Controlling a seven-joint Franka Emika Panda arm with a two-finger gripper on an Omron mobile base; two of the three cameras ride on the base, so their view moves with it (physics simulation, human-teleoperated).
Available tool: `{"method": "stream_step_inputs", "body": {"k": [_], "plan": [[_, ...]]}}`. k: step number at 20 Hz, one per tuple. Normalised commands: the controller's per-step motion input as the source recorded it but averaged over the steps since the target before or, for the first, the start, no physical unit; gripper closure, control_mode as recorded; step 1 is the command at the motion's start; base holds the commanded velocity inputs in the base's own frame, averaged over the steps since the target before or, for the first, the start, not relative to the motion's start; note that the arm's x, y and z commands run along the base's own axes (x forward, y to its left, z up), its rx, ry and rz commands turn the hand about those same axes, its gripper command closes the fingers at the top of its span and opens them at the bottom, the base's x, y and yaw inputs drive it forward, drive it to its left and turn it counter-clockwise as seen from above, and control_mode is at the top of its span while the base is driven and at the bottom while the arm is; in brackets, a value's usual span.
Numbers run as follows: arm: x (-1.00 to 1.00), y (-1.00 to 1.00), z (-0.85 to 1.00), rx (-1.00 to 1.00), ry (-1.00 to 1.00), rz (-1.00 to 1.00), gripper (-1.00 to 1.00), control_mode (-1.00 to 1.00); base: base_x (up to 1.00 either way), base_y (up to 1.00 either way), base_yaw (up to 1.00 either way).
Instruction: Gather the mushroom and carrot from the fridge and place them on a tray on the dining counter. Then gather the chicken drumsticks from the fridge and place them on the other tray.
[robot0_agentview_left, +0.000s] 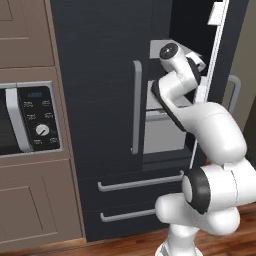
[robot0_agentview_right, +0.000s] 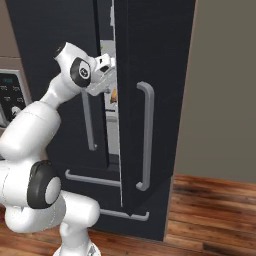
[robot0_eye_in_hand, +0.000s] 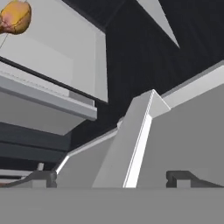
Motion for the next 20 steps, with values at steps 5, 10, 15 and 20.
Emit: {"method": "stream_step_inputs", "body": {"k": [5, 10, 15, 20], "plan": [[-0.07, -0.62, -0.17, -0.04, 0.03, -0.12, -1.0, -1.0, 0.0, 0.0, 0.0], [-0.2, -0.75, -0.1, -0.01, 0.02, -0.1, -1.0, -1.0, 0.0, 0.0, 0.0], [-0.08, -0.96, 0.0, 0.0, 0.01, -0.08, -1.0, -1.0, 0.0, 0.0, 0.0], [0.0, -1.0, 0.0, 0.0, 0.0, -0.01, -1.0, -1.0, 0.0, 0.0, 0.0]]}}
